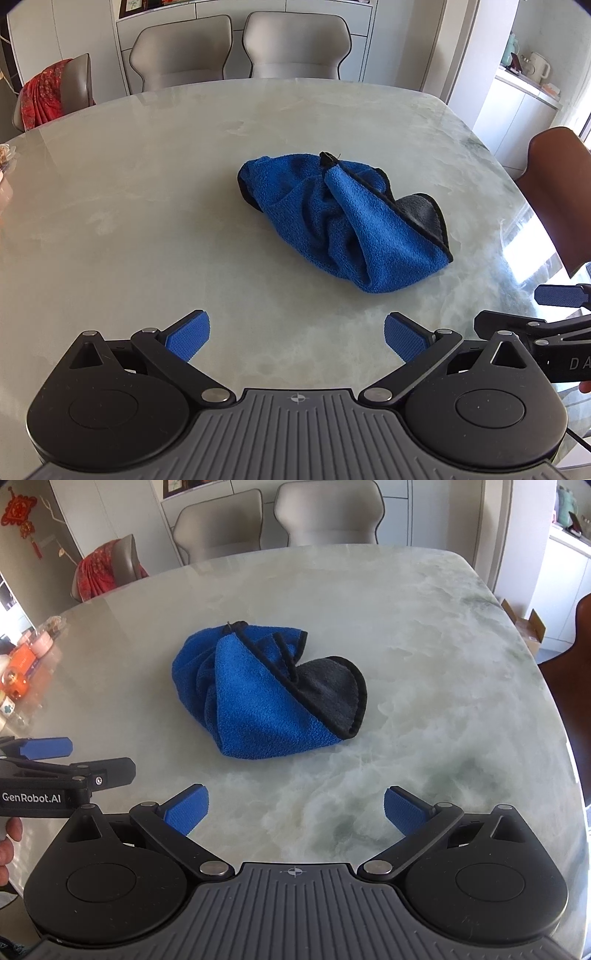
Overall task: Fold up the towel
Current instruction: 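Move both grippers toward the crumpled blue towel on the table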
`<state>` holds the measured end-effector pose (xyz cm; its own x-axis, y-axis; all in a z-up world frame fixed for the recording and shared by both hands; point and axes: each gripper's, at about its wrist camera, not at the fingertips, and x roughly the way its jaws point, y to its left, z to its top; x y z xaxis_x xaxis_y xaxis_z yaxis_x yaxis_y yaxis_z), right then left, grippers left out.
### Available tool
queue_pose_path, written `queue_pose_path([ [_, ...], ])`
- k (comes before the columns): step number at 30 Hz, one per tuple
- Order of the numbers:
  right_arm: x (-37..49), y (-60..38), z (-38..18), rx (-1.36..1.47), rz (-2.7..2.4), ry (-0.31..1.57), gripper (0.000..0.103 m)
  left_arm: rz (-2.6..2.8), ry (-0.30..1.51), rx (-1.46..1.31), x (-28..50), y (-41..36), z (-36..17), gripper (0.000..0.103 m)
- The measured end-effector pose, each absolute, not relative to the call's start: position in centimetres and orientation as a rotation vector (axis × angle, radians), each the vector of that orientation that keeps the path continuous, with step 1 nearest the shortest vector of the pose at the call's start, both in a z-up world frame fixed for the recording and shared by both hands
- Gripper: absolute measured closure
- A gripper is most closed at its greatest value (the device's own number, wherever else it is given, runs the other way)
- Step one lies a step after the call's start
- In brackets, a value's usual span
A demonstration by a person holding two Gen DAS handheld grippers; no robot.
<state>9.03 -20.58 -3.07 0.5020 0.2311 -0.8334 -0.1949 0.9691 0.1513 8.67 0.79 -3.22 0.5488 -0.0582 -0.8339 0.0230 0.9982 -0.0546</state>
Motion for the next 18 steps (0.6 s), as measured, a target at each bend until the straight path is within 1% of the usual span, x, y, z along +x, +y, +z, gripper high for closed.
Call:
queue_pose_path([
  [18,12.9,-20.4,-5.1,0.012,0.228,1.089,0.000,-0.051,1.046,-0.032,11.7,1.1,-5.1,0.000],
])
